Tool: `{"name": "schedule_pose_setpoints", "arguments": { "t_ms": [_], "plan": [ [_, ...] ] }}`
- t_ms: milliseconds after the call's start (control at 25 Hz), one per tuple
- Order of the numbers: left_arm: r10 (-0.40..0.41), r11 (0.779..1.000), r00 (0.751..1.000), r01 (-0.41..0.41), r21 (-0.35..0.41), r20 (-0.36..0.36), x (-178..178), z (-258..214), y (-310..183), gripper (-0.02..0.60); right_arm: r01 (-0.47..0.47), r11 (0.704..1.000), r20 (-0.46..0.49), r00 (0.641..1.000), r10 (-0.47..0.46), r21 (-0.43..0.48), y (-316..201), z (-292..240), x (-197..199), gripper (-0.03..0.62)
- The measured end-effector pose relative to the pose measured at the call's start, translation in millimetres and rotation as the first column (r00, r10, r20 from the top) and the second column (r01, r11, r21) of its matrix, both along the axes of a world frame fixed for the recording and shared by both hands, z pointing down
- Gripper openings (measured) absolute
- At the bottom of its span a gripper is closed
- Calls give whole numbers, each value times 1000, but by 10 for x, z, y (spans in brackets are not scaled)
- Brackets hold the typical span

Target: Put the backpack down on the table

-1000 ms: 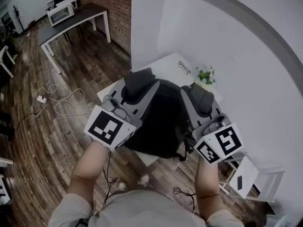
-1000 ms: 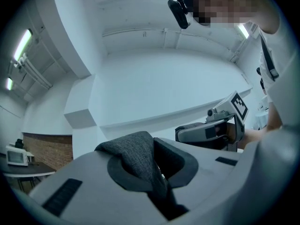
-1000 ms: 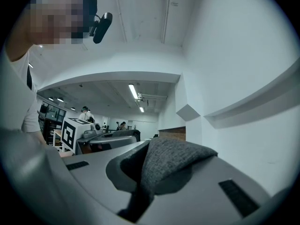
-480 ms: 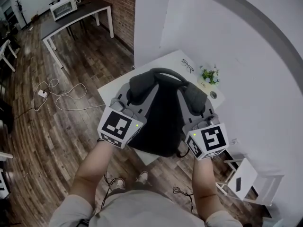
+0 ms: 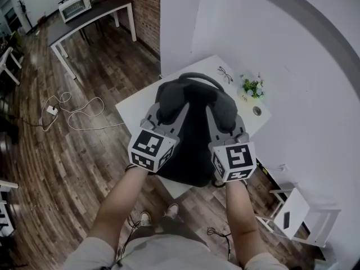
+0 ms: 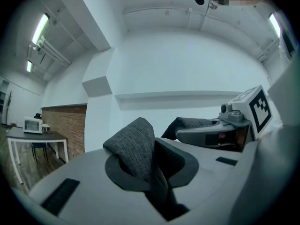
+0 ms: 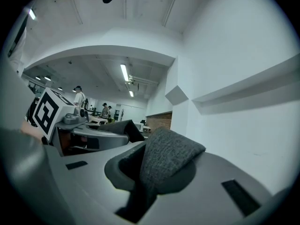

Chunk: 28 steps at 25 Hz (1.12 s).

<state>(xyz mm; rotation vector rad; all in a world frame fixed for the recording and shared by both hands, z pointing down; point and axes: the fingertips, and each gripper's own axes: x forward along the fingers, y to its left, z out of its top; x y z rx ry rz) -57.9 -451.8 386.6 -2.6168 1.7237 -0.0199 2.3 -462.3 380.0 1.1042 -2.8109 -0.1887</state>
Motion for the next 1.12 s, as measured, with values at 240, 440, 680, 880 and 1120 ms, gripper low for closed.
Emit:
{"name": "schedule_pose_setpoints", "arguments": {
  "t_ms": [240,440,680,880,1120],
  "plan": [
    [-32,999,999,32,-38,16,-23,258,-200,55,-8,999,-39,999,7,-35,-167,323,-6,44],
    [-53,995,999,52,-87,-9,-22,490,-320,81,-23,995,-98,995,14,-96,-279,619,32,58],
    [-52,988,999,52,-142,8,-11,840,-367,147,-72,987,-154,987,50,-142,-382,907,197,143],
    [-53,982,998,57,-180,30,-45,1105,-371,211,-131,980,-242,966,92,-150,-472,1247,296,215],
    [-57,972,996,70,-223,62,-39,1349,-410,276,-217,968,-302,938,170,-128,-566,1472,557,244]
  ]
}}
